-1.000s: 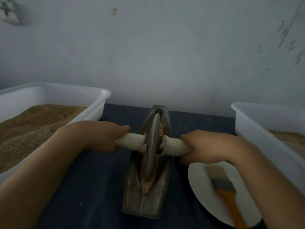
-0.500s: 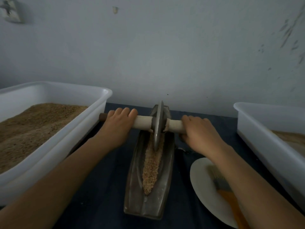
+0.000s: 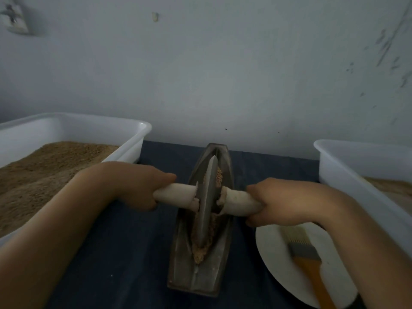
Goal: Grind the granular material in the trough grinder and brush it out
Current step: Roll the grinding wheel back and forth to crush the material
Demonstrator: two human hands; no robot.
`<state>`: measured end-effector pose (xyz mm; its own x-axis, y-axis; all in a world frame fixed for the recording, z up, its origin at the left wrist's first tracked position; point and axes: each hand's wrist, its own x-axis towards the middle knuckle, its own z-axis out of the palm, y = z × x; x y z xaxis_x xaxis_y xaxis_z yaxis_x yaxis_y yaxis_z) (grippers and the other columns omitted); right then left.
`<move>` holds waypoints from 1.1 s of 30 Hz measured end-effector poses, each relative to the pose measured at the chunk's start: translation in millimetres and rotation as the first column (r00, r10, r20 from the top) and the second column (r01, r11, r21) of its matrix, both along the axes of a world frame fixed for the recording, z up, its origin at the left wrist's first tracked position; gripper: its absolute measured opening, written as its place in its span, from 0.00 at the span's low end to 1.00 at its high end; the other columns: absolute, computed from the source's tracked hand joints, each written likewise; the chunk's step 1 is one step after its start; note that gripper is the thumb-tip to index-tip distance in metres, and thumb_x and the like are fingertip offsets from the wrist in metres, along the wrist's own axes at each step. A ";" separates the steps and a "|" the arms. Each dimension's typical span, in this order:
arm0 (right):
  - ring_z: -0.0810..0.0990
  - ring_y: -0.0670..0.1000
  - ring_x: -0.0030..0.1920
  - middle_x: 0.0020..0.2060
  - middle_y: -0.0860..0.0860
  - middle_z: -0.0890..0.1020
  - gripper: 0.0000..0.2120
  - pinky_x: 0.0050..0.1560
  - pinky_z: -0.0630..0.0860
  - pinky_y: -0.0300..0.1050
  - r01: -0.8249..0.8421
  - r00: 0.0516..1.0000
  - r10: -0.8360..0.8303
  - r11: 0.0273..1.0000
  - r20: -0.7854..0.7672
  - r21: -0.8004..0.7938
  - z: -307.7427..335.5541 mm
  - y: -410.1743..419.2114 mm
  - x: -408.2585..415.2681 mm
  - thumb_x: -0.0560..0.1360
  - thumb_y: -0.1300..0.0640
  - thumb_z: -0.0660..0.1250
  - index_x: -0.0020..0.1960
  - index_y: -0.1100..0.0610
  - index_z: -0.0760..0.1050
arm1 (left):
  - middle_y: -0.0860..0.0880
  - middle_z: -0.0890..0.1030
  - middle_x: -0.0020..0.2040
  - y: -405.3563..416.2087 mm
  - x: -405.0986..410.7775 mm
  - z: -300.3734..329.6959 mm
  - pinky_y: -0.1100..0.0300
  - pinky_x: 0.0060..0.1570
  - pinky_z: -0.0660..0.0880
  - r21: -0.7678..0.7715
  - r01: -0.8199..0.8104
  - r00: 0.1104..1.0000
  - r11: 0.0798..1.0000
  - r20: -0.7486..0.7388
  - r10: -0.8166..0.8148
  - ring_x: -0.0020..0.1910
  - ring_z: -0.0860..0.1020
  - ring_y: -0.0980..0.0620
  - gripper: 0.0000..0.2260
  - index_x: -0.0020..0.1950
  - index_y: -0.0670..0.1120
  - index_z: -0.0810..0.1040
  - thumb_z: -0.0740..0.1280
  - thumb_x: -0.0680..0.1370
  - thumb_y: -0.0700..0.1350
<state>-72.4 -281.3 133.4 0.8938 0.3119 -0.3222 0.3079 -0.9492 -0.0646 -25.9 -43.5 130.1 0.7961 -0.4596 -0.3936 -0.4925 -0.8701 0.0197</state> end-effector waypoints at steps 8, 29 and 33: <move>0.71 0.47 0.38 0.40 0.48 0.71 0.09 0.30 0.61 0.38 0.050 0.969 -0.045 0.999 0.242 -0.011 -17.6 -2.2 27.8 0.75 0.53 0.64 0.43 0.52 0.63 | 0.50 0.71 0.52 -6.7 23.0 -21.2 0.57 0.53 0.70 -0.131 -0.064 0.980 0.989 0.178 0.087 0.51 0.72 0.51 0.14 0.58 0.50 0.62 0.64 0.77 0.40; 0.74 0.48 0.41 0.45 0.53 0.77 0.11 0.38 0.68 0.42 0.028 0.998 -0.028 0.999 0.053 -0.017 -5.1 -1.2 6.7 0.75 0.54 0.65 0.53 0.59 0.73 | 0.54 0.76 0.59 -5.9 13.2 -15.7 0.62 0.55 0.66 -0.044 -0.038 0.982 0.998 0.182 0.046 0.58 0.73 0.55 0.20 0.63 0.54 0.70 0.71 0.73 0.48; 0.74 0.49 0.41 0.45 0.53 0.78 0.11 0.38 0.68 0.42 0.009 1.000 -0.009 1.000 0.000 0.003 -1.7 -0.3 -1.3 0.75 0.53 0.66 0.53 0.59 0.74 | 0.55 0.76 0.56 -3.5 8.5 -10.8 0.64 0.52 0.66 0.019 -0.029 0.993 0.999 0.113 0.027 0.52 0.73 0.58 0.18 0.61 0.55 0.71 0.70 0.73 0.48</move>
